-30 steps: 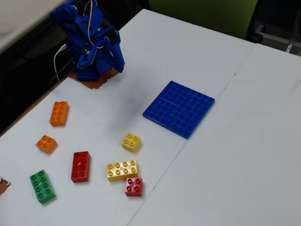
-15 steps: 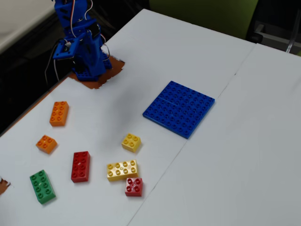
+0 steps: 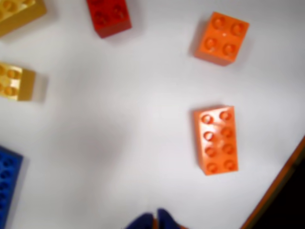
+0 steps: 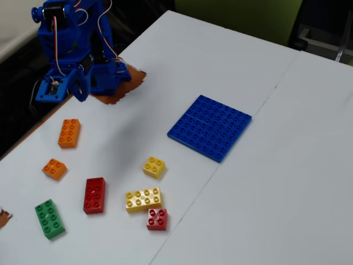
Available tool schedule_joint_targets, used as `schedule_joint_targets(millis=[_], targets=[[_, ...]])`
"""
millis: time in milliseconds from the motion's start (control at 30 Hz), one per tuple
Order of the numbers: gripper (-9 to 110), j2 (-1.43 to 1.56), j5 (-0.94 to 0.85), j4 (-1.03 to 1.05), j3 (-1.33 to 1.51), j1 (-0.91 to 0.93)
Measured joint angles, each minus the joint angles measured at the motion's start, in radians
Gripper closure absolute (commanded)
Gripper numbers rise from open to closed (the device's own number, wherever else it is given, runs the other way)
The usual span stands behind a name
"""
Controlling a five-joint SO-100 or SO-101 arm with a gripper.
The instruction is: Pick up the 2x4 orange block and go up the 8x8 blue block.
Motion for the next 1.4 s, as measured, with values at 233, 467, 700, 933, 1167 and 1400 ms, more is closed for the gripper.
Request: schedule_joint_targets(millis=[233, 467, 700, 933, 1167, 1400], targets=[[101, -0.107, -0.184, -0.008, 0.000, 0.144], [99, -0.176, -0.290, -0.041, 0.000, 0.267], [92, -0.227, -0.347, -0.135, 0.000, 0.333], [86, -0.319, -0.359, -0.216, 0.000, 0.350], [82, -0.414, -0.437, -0.244, 0.000, 0.360], [79, -0.465, -0.506, -0.249, 0.000, 0.351]])
